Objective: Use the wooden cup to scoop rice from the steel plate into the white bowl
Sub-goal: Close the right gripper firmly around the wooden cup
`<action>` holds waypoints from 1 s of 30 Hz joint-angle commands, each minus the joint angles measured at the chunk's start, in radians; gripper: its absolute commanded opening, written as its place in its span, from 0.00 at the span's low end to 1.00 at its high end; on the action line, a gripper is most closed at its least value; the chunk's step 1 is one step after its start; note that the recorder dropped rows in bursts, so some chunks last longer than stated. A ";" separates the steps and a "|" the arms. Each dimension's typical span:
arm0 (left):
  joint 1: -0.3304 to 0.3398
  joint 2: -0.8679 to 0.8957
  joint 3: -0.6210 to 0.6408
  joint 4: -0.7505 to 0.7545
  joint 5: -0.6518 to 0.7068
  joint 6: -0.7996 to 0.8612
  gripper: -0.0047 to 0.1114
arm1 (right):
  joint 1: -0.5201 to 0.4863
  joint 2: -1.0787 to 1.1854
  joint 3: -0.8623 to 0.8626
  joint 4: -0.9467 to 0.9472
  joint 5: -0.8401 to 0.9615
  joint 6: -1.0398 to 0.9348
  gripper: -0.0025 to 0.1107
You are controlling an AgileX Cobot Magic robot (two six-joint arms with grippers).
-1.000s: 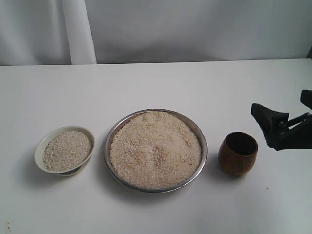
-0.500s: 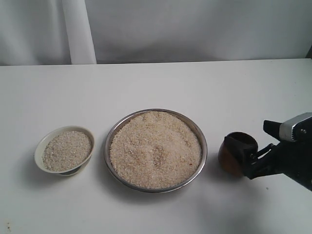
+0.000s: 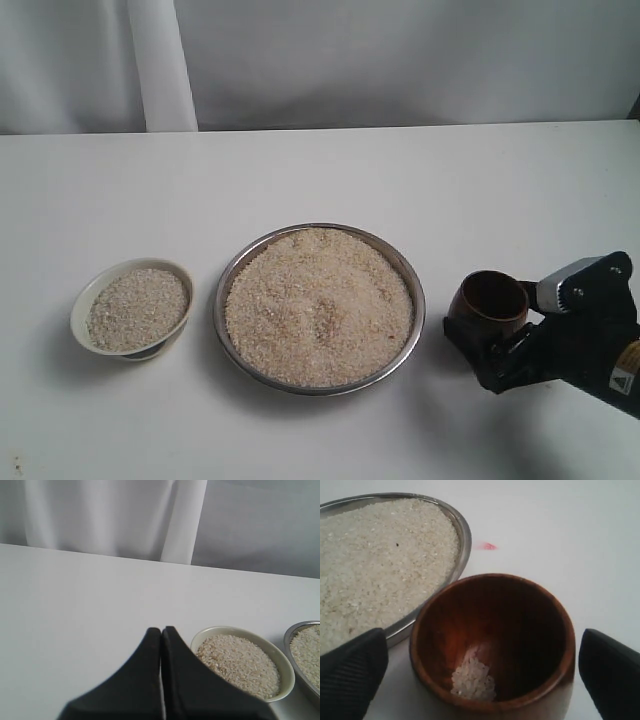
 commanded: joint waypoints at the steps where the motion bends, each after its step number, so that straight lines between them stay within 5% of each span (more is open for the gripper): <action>1: -0.002 0.000 0.002 -0.001 -0.006 -0.004 0.04 | 0.001 0.032 -0.034 -0.011 -0.010 0.024 0.86; 23: -0.002 0.000 0.002 -0.001 -0.006 -0.004 0.04 | 0.001 0.115 -0.117 0.105 0.041 -0.035 0.80; 30: -0.002 0.000 0.002 -0.001 -0.006 -0.004 0.04 | 0.001 0.117 -0.117 0.112 0.043 -0.035 0.69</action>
